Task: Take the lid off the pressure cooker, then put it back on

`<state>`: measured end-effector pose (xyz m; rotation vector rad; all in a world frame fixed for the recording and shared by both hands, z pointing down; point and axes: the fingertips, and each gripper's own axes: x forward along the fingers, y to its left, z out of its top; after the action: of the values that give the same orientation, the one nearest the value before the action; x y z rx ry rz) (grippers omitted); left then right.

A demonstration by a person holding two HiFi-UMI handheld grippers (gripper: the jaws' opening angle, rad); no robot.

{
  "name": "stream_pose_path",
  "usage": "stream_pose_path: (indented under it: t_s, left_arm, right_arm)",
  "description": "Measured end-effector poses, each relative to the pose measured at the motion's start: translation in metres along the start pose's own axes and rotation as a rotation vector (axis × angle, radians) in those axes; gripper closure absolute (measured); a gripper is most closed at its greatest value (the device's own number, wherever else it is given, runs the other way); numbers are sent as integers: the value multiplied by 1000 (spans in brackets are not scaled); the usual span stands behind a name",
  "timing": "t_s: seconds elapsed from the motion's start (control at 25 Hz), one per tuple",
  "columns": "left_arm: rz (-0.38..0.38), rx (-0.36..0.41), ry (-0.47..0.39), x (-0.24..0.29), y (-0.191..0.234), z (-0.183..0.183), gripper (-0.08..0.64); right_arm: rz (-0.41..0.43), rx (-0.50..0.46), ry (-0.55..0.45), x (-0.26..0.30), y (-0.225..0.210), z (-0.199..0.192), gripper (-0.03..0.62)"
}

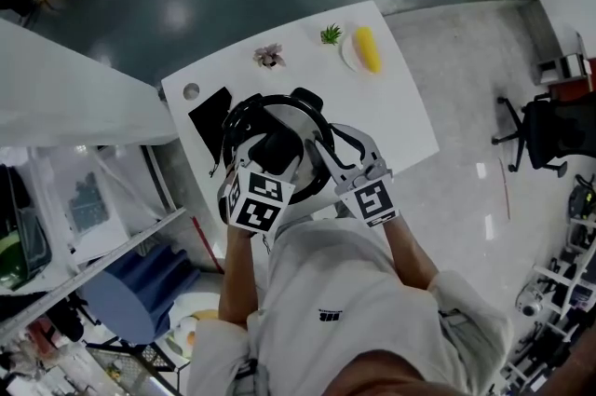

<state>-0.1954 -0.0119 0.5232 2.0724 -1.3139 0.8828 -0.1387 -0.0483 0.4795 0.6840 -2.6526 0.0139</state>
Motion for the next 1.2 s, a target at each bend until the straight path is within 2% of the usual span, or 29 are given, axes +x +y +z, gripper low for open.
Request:
stream_pose_path:
  t_s: [0.32,0.48,0.64,0.92,1.04,1.2]
  left_arm:
    - [59,-55,-28,0,2,-1,270]
    - [91,-58,-68,0,3,0,267]
    - [131,-66,-182,-8,3,5,247]
    - [238,-100,-400,-44,3,21,239]
    - [292,-132,-448,-55,3,20,255]
    - [386,-165,-467,-66,0,21,278]
  right_arm:
    - [-23,-16,-19,-4,0,-1,469]
    - [-25,-30,-38,-5,-1,-1,462]
    - [-21,-15,-36,-11,2,8,462]
    - [-10,-80,-49,-16,3,14,463]
    - [14,-104,-73,-16,5,13,463]
    - [74,-94,-86,-20,8,18,463]
